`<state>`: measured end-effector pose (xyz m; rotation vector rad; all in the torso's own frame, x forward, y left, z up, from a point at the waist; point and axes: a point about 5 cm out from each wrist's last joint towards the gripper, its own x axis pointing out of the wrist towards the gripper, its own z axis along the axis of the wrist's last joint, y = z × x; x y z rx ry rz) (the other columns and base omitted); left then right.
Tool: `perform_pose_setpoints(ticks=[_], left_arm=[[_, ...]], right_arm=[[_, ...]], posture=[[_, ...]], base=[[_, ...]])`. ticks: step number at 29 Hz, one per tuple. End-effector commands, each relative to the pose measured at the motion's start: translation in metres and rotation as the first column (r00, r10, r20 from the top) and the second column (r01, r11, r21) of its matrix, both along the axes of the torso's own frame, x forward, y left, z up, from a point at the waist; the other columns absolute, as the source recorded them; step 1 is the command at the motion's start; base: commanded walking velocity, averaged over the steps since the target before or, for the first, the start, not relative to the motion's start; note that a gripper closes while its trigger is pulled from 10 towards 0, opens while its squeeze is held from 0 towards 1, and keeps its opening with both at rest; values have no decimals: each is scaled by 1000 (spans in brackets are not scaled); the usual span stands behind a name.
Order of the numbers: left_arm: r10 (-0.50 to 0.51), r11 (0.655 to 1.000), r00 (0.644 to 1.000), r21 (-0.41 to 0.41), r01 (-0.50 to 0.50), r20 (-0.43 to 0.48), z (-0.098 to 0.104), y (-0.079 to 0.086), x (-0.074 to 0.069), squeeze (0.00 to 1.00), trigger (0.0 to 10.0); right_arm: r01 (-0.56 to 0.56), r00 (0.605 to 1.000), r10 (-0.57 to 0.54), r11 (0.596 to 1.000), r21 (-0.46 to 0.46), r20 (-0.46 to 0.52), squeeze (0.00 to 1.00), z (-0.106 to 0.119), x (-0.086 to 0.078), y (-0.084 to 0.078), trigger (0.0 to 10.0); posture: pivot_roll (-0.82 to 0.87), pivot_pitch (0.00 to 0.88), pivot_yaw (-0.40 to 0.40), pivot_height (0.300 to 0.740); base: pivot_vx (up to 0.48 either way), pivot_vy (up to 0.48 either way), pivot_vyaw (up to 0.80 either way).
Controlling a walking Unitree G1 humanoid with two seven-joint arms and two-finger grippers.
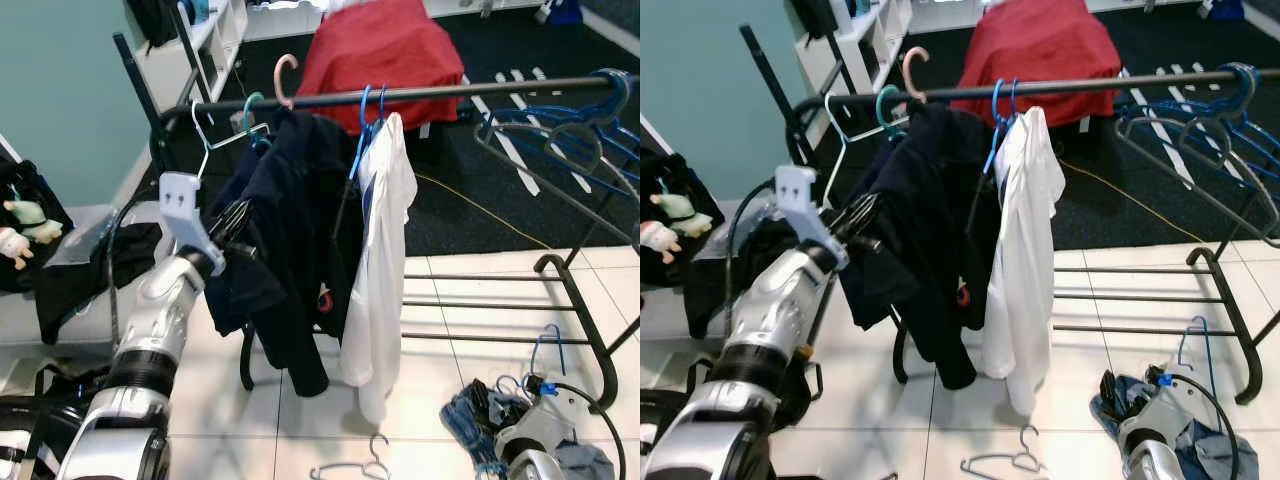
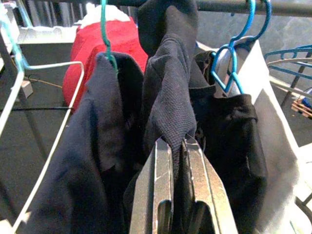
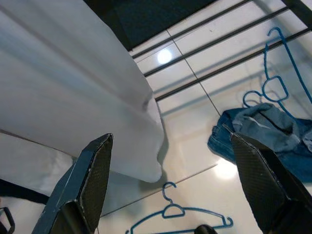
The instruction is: Hang hanger
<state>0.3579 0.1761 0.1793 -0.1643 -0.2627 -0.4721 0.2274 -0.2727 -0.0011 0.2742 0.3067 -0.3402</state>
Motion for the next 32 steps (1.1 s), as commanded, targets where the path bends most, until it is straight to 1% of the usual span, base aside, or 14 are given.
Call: perform_pose_setpoints(ticks=[1, 3, 7, 9, 11, 12, 13, 14, 22, 24, 25, 26, 29, 32], left_arm=[[-7, 1000, 999, 4, 7, 52, 11, 10, -4, 0, 0], [-13, 1000, 999, 5, 12, 48, 10, 12, -5, 0, 0], [-216, 974, 976, 55, 218, -36, -12, 13, -36, 0, 0], [-245, 967, 968, 64, 248, -55, -16, 14, -42, 0, 0], [-281, 958, 953, 33, 286, -116, -30, 19, -55, 0, 7725], [-300, 953, 943, 6, 304, -141, -37, 21, -61, 0, 9059], [-314, 949, 937, -11, 316, -156, -41, 22, -65, 0, 9059], [-332, 943, 927, -48, 328, -173, -45, 24, -69, 0, 10000], [-375, 926, 904, -126, 355, -205, -54, 33, -83, 0, 10000], [-390, 920, 896, -140, 367, -212, -49, 54, -90, 0, 10000], [-390, 920, 896, -140, 367, -212, -49, 54, -90, 0, 10000], [-369, 928, 906, -133, 348, -206, -39, 73, -92, 0, 10000], [-356, 933, 913, -130, 335, -202, -35, 79, -91, 0, 10000], [-352, 936, 911, -93, 340, -214, -26, 97, -95, 0, 10000]], right_arm=[[6, 1000, -6, 1000, 8, -20, 0, -6, -5, 1, 10000], [6, 1000, -6, 1000, 8, -20, 0, -6, -4, 1, 10000], [5, 1000, -5, 1000, 7, -22, 0, -7, -1, 0, 10000], [5, 1000, -5, 1000, 7, -22, 0, -7, 0, 0, 10000], [5, 1000, -5, 1000, 6, -23, 0, -7, 1, 0, 10000], [5, 1000, -5, 1000, 6, -23, 0, -7, 2, -1, 10000], [5, 1000, -5, 1000, 6, -23, 0, -7, 2, -1, 10000], [5, 1000, -4, 1000, 6, -23, 0, -7, 2, -1, 10000], [2, 1000, -2, 1000, 5, -22, 0, -7, 3, 0, 10000], [-7, 1000, 7, 1000, 8, -21, 0, -7, 4, 1, 10000], [-7, 1000, 7, 1000, 8, -21, 0, -7, 4, 1, 10000], [-12, 1000, 13, 1000, 12, -20, 0, -8, 5, 1, 10000], [-13, 1000, 14, 1000, 13, -20, 0, -8, 6, 1, 10000], [-16, 1000, 17, 1000, 15, -20, 0, -8, 7, 2, 10000]], posture=[[-222, 52, 131, 710], [-222, 52, 131, 710], [-214, 41, 129, 710], [-214, 41, 129, 710], [-199, 37, 125, 710], [-199, 37, 125, 710], [-199, 37, 125, 710], [-195, 36, 124, 710], [-190, 29, 114, 710], [-181, 19, 109, 710], [-181, 19, 109, 710], [-177, 16, 109, 710], [-177, 16, 109, 710], [-174, 8, 116, 710]], base=[[0, 0, 0], [0, 0, 0], [0, 0, 0], [0, 0, 0], [0, 0, 0], [0, 0, 0], [0, 0, 0], [0, 0, 0], [0, 0, 0], [0, 0, 0], [0, 0, 0], [0, 0, 0], [0, 0, 0], [0, 0, 0]])
